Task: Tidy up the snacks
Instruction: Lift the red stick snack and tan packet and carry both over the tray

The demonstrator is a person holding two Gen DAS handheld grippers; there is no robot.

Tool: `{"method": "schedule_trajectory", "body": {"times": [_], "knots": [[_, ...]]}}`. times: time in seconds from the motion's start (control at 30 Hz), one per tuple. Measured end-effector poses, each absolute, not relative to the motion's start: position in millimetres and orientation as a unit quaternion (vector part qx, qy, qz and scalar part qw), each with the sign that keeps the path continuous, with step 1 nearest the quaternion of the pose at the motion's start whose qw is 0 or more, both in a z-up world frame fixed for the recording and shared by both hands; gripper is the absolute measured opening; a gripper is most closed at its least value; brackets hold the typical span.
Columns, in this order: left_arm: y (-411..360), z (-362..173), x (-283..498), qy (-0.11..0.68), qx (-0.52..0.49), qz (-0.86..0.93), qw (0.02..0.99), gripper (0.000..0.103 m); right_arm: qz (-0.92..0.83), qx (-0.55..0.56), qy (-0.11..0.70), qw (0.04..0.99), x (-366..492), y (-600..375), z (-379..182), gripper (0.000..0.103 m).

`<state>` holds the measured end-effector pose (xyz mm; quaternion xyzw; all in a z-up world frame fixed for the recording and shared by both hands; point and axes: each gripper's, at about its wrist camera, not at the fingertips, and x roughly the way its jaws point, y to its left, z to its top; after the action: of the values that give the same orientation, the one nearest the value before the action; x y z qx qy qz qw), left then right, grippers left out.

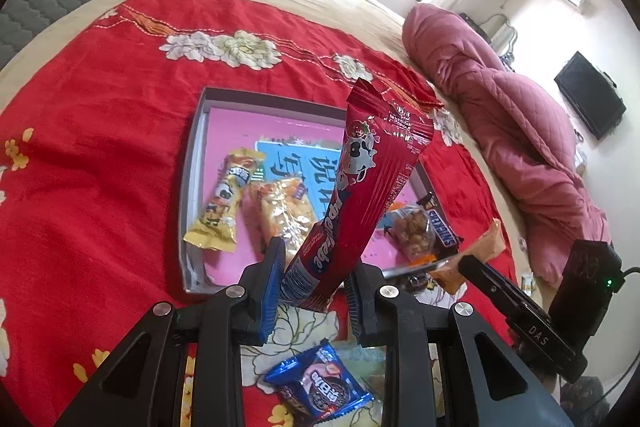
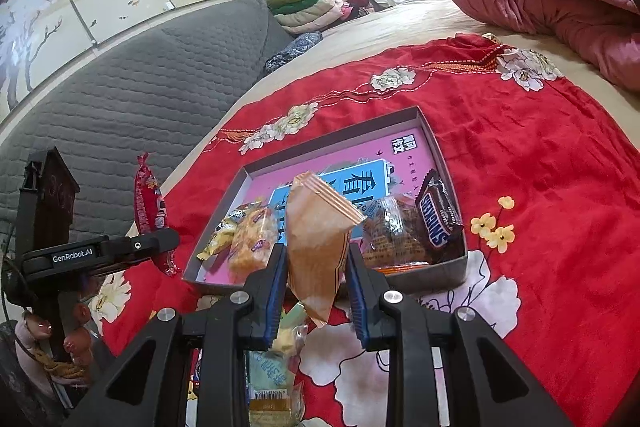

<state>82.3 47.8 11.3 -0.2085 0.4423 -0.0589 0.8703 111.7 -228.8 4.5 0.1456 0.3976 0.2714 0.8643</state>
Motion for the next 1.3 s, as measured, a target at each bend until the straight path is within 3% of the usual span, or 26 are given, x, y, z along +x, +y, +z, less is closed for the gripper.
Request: {"method": "schedule_trajectory", "body": {"times": [1.3], "knots": [[49.3, -30.8, 117.9, 0.486, -0.17, -0.003, 0.857, 0.029, 0.273, 0.156, 0.383, 0.869, 145.7, -224.7, -2.0, 0.029]]}}
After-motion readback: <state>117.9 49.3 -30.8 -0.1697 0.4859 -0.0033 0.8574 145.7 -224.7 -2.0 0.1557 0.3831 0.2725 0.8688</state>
